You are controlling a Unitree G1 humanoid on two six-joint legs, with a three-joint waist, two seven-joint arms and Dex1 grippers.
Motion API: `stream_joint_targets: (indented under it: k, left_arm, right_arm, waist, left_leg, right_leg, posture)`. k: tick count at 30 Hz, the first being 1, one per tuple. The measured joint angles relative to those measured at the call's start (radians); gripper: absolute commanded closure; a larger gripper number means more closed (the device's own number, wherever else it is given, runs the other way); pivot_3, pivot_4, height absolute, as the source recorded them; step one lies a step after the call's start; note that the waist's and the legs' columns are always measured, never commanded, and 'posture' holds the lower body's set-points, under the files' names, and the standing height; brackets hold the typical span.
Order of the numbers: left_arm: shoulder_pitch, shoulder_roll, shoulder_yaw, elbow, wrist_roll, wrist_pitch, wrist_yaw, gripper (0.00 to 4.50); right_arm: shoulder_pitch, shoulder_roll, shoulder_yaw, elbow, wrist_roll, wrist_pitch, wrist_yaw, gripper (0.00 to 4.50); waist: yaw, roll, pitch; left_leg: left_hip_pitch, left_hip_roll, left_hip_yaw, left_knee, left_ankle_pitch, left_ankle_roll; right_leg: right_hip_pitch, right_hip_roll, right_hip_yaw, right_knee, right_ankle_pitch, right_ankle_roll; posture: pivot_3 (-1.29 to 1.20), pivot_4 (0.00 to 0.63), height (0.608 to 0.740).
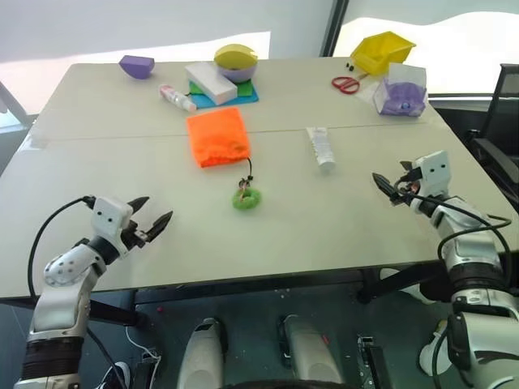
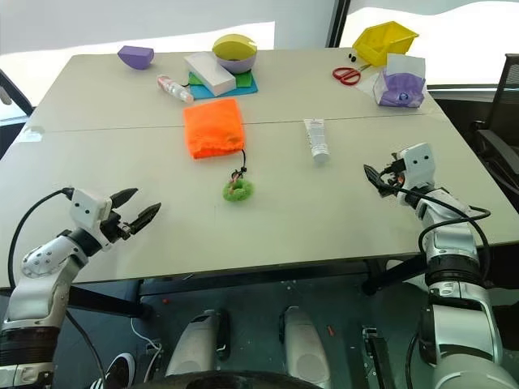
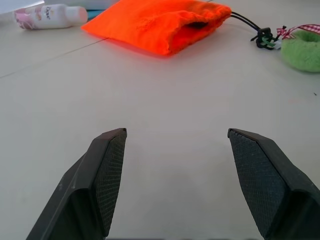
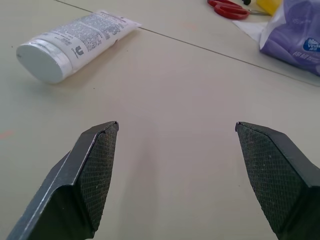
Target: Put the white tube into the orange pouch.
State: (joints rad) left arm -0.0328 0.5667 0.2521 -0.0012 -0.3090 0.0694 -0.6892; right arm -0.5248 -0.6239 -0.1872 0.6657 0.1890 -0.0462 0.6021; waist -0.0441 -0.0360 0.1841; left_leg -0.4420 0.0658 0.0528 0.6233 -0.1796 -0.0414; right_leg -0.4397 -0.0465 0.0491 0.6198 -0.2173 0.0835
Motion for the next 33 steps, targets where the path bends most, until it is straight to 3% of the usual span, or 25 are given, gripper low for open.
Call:
stream_joint_targets:
  k: [25,33]
  left_arm:
    - [-0.021,0.002,0.006,0.051,0.0,-0.064,0.01,1.04]
    - [-0.097,0.0,0.0,0.126,0.061,-0.125,0.06,1.04]
  right_arm:
    - [0.034,0.005,0.002,-0.027,-0.009,-0.003,0.034,0.59]
    - [0.071,0.007,0.002,-0.12,0.016,0.0,0.108,0.59]
  waist:
    - [0.0,0.0,0.0]
    - [0.003,0.0,0.0]
  left_leg:
    - [0.0,0.0,0.0,0.0,0.0,0.0]
    - [0.0,0.0,0.0,0.0,0.0,0.0]
  right_leg:
    - [0.0,0.0,0.0,0.001,0.0,0.0]
    - [0.0,0.0,0.0,0.001,0.0,0.0]
  posture:
    - [0.0,0.15,0.74]
    - [0.0,0.15,0.74]
